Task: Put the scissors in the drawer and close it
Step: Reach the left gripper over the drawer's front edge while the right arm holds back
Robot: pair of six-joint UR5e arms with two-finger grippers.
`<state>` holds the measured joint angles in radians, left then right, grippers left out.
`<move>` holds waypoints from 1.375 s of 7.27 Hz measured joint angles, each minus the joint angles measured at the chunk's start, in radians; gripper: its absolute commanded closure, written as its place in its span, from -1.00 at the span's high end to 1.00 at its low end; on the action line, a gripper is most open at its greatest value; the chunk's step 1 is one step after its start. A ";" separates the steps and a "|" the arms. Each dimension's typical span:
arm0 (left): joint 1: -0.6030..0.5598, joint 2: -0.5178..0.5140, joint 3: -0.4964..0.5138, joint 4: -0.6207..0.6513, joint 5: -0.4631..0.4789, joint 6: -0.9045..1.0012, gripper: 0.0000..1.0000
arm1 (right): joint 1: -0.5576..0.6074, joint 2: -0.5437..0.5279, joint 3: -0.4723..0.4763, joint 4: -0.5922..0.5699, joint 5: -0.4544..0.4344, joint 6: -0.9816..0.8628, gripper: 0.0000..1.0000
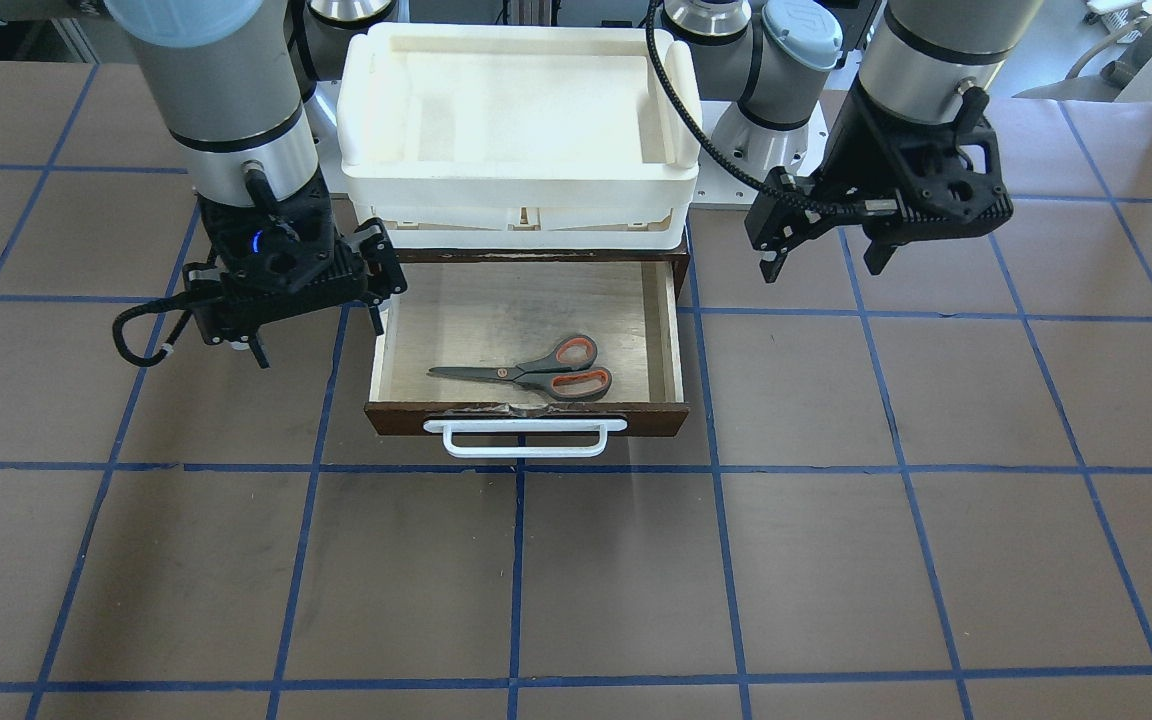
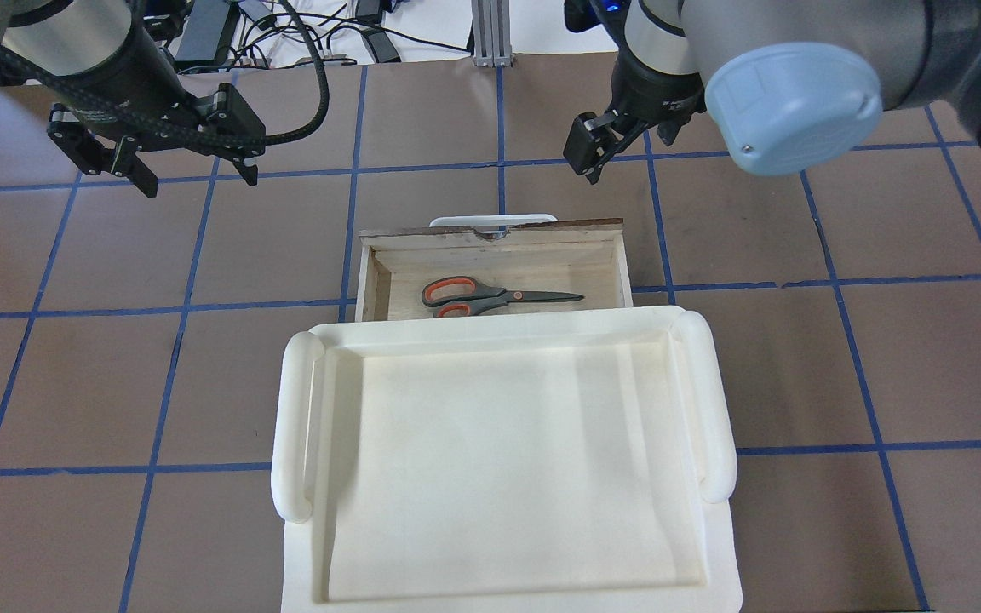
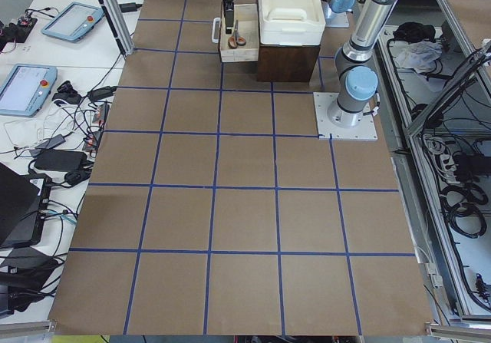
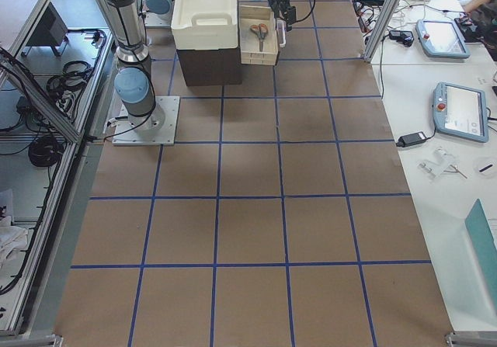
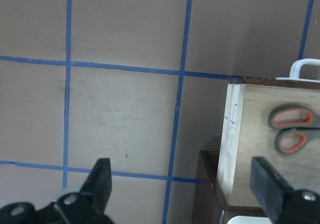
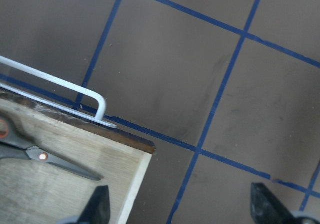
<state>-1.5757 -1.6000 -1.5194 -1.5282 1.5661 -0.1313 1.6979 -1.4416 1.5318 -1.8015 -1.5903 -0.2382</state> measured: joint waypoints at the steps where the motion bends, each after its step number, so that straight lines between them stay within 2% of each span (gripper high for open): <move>1: -0.034 -0.038 0.001 0.058 -0.008 -0.042 1.00 | -0.030 -0.008 0.001 0.010 -0.007 0.011 1.00; 5: -0.211 -0.233 0.017 0.301 -0.002 -0.216 1.00 | -0.068 -0.049 0.017 0.081 -0.011 0.169 1.00; 7: -0.279 -0.341 0.035 0.402 0.005 -0.293 1.00 | -0.069 -0.052 0.018 0.088 -0.011 0.184 1.00; 10: -0.324 -0.491 0.137 0.430 0.017 -0.348 1.00 | -0.068 -0.053 0.019 0.079 -0.002 0.189 1.00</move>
<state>-1.8992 -2.0912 -1.3829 -1.0985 1.5827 -0.4791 1.6300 -1.4943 1.5506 -1.7225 -1.5918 -0.0491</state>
